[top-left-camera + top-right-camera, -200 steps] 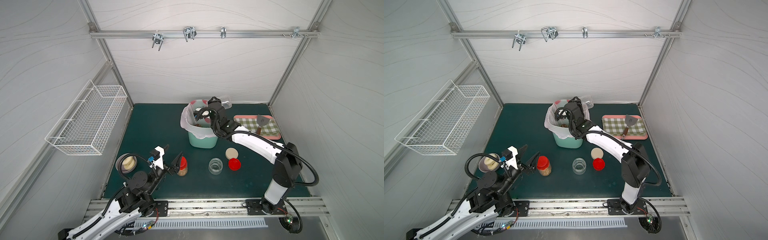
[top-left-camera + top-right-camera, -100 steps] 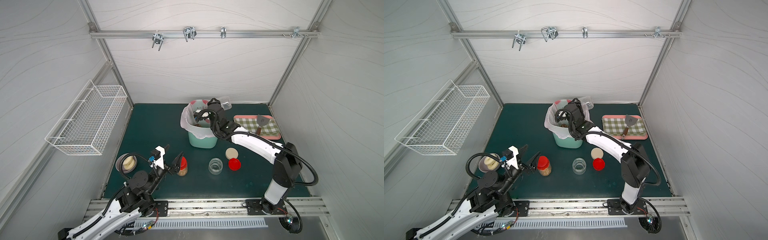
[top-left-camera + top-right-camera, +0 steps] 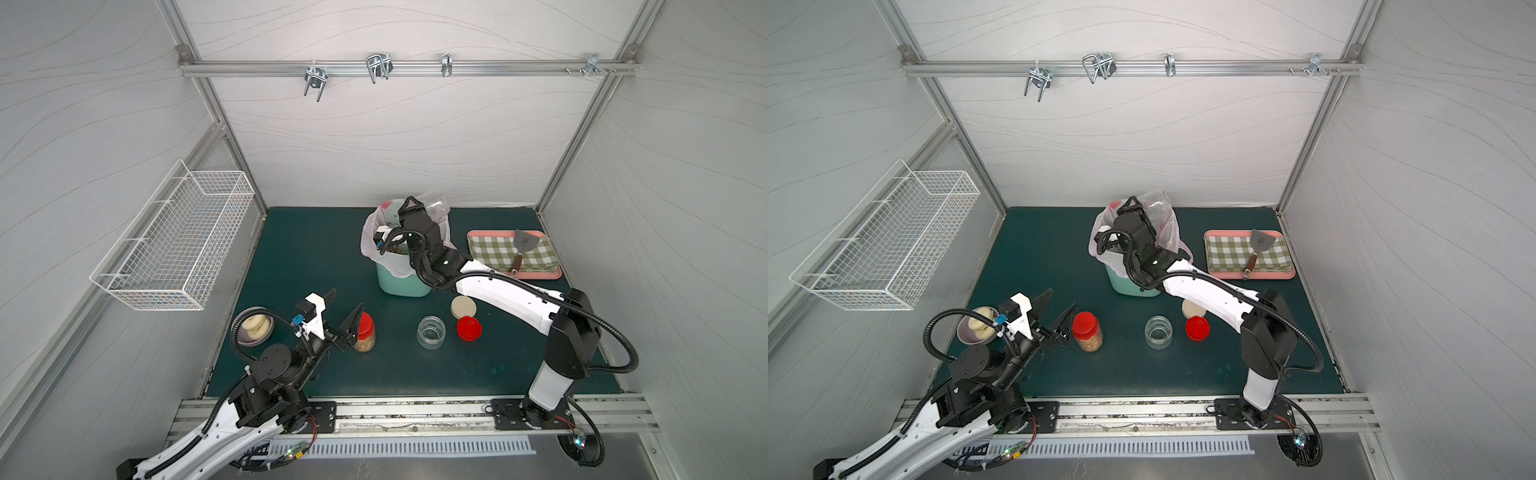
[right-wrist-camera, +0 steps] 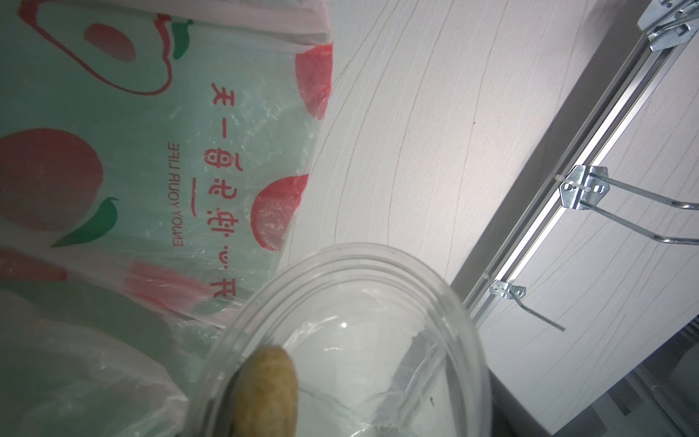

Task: Empty moldy peanuts from jars
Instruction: Pour the moldy peanuts from the jar into the trash bin.

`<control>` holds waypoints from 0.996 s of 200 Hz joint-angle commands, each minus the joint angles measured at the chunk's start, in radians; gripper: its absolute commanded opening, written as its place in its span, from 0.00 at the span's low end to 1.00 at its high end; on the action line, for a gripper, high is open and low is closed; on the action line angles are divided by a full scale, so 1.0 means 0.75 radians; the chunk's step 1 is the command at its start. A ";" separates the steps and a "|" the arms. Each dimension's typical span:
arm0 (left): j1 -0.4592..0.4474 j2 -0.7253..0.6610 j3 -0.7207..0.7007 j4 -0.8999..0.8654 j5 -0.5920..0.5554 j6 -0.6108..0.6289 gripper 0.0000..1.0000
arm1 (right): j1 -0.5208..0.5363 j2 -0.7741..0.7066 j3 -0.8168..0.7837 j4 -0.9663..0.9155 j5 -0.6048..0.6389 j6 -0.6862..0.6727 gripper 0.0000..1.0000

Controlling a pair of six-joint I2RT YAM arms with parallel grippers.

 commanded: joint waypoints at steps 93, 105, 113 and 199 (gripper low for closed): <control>0.000 -0.048 0.010 0.016 -0.014 0.020 0.86 | 0.005 -0.013 0.072 0.020 0.044 -0.085 0.00; -0.001 -0.051 0.010 0.014 -0.017 0.022 0.86 | 0.002 -0.014 0.085 -0.028 0.034 -0.039 0.00; -0.001 -0.051 0.010 0.013 -0.017 0.021 0.86 | 0.004 -0.012 0.092 -0.061 0.057 -0.032 0.00; -0.001 -0.052 0.014 0.008 -0.011 0.013 0.86 | 0.018 -0.070 0.064 -0.153 0.034 0.139 0.00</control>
